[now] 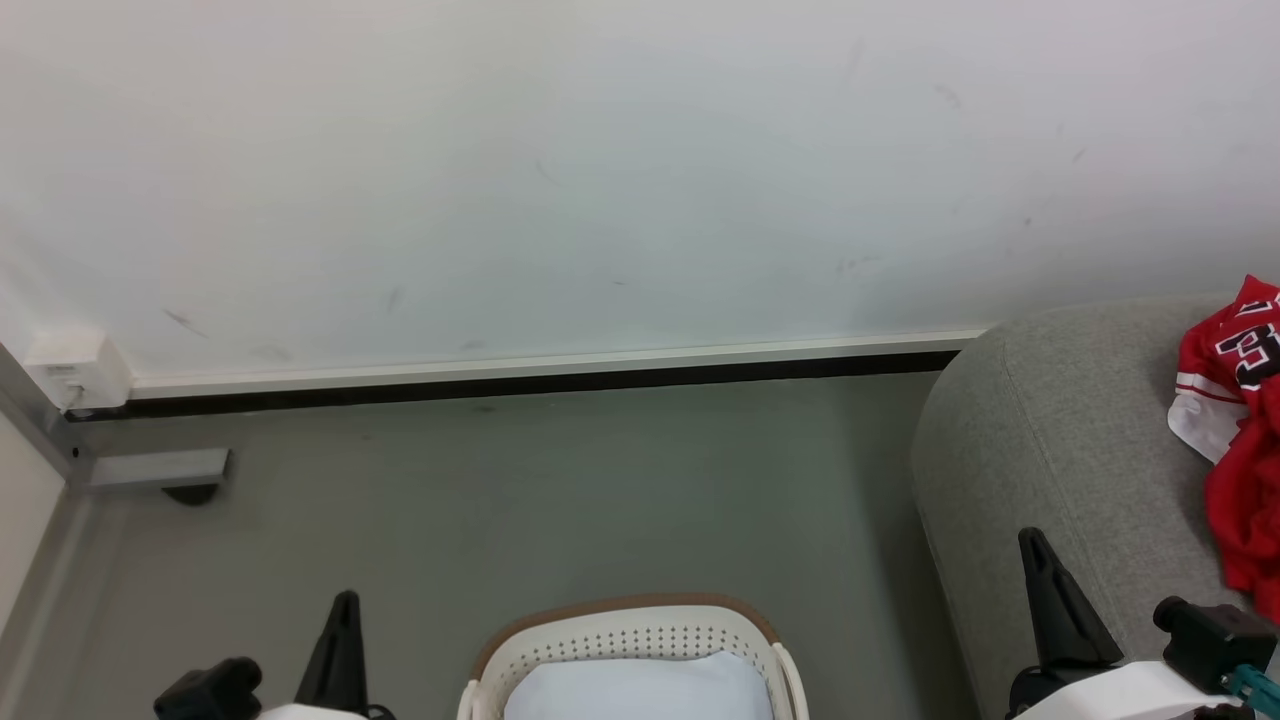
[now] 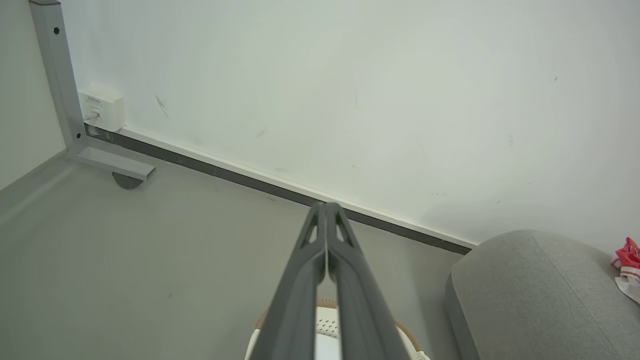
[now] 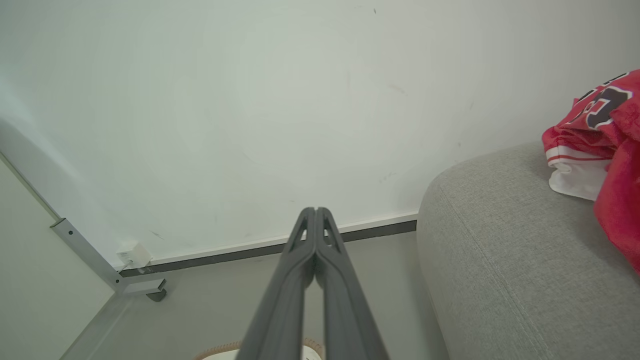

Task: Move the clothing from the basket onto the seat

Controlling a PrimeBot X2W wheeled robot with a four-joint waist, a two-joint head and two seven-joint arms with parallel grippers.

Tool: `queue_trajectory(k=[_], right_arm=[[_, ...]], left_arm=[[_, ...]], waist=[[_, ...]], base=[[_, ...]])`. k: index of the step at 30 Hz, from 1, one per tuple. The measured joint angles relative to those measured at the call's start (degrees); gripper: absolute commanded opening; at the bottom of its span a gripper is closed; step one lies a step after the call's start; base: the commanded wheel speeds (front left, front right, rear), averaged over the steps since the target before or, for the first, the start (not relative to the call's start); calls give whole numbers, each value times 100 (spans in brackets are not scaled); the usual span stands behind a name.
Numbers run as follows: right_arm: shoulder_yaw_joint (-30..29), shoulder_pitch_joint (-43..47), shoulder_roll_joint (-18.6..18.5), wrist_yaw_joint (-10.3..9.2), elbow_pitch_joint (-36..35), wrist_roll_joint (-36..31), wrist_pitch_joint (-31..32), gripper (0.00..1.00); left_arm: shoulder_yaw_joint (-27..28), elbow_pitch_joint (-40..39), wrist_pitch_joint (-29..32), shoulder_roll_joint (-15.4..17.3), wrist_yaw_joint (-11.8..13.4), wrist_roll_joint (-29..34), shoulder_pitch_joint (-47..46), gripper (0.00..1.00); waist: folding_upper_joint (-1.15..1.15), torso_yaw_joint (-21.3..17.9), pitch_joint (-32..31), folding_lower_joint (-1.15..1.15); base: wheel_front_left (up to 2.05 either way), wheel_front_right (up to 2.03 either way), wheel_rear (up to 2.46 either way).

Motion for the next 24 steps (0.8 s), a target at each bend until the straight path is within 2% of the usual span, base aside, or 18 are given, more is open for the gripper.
queue_trajectory(k=[24], right_arm=[[-535,19,142,-1,-158,1825,584,0]], left_arm=[[136,-190,539,0,-108,-2135,-27,0]], waist=[[0,67,15,0]], base=[[0,0,0]])
